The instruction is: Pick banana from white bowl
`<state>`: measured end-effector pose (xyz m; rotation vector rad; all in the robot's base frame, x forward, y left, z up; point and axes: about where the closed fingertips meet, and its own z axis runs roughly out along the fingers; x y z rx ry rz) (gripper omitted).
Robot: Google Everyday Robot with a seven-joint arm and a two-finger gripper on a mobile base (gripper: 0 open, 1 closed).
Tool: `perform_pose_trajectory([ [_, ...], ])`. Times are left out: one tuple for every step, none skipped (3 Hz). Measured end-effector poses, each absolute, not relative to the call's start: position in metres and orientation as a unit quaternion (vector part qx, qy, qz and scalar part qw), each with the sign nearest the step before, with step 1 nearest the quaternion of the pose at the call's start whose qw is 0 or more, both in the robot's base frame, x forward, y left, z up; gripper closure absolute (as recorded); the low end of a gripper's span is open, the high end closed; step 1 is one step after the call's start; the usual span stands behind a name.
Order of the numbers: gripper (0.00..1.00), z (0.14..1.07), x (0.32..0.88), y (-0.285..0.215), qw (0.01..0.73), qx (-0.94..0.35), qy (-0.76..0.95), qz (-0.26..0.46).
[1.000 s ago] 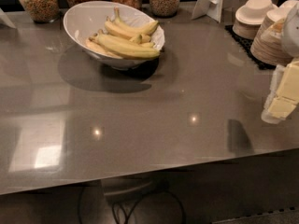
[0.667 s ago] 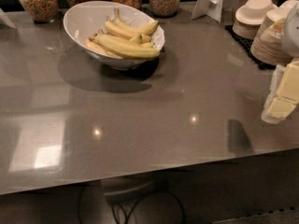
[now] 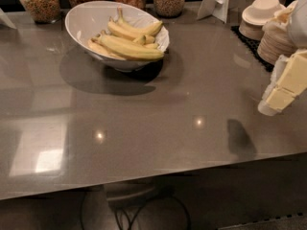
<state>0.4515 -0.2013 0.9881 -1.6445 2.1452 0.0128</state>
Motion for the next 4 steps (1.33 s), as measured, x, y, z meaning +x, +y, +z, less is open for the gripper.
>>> perform_pose_trajectory([
  [0.00, 0.999, 0.475, -0.167, 0.281, -0.589, 0.756, 0.051],
  [0.00, 1.008, 0.511, -0.115, 0.342, -0.576, 0.732, 0.125],
  [0.00, 1.008, 0.511, -0.115, 0.343, -0.576, 0.732, 0.125],
  [0.00, 1.010, 0.520, -0.106, 0.362, -0.577, 0.722, 0.122],
])
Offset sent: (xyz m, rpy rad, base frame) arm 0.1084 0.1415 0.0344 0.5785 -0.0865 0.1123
